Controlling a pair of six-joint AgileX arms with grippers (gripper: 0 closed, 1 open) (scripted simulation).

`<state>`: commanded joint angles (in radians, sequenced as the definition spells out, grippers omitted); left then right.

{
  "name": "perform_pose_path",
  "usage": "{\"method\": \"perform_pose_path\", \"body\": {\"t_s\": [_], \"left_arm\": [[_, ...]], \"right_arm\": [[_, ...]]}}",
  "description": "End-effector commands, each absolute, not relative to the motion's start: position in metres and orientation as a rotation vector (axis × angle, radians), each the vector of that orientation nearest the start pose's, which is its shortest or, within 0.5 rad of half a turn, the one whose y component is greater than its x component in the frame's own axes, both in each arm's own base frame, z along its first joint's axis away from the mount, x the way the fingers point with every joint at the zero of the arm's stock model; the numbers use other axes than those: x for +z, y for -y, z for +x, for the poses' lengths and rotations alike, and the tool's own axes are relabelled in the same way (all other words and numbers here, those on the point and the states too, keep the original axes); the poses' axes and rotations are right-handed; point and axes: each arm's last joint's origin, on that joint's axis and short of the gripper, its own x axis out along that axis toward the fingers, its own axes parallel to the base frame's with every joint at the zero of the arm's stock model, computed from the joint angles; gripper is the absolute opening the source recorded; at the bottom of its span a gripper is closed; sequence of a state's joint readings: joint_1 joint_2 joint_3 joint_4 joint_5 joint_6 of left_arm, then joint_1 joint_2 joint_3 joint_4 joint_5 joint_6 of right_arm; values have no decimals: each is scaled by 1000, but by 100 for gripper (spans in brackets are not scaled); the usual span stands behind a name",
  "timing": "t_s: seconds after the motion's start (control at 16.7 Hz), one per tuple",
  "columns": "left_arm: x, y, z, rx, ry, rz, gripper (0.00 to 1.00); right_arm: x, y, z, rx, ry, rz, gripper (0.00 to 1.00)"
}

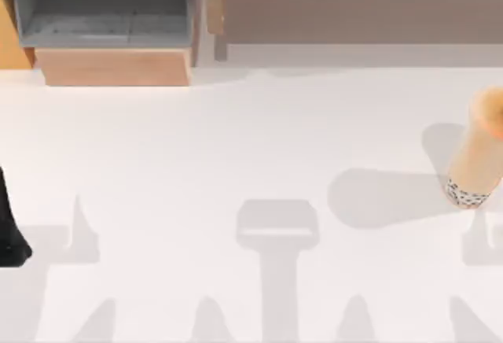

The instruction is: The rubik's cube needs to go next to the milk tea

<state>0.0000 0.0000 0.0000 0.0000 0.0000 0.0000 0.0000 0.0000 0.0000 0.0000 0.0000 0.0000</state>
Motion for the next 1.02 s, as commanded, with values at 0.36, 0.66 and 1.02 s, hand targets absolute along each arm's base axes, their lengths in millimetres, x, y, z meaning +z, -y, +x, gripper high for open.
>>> {"method": "perform_pose_path", "body": {"t_s": [0.36,0.66,1.02], "left_arm": [[160,1,106,0,0,0,100],[160,1,106,0,0,0,100],[160,1,106,0,0,0,100]], "right_arm": [[189,-1,107,-6,11,1,100],[277,-12,134,-17,29,1,100],[370,-57,246,-21,3,-7,100]]}}
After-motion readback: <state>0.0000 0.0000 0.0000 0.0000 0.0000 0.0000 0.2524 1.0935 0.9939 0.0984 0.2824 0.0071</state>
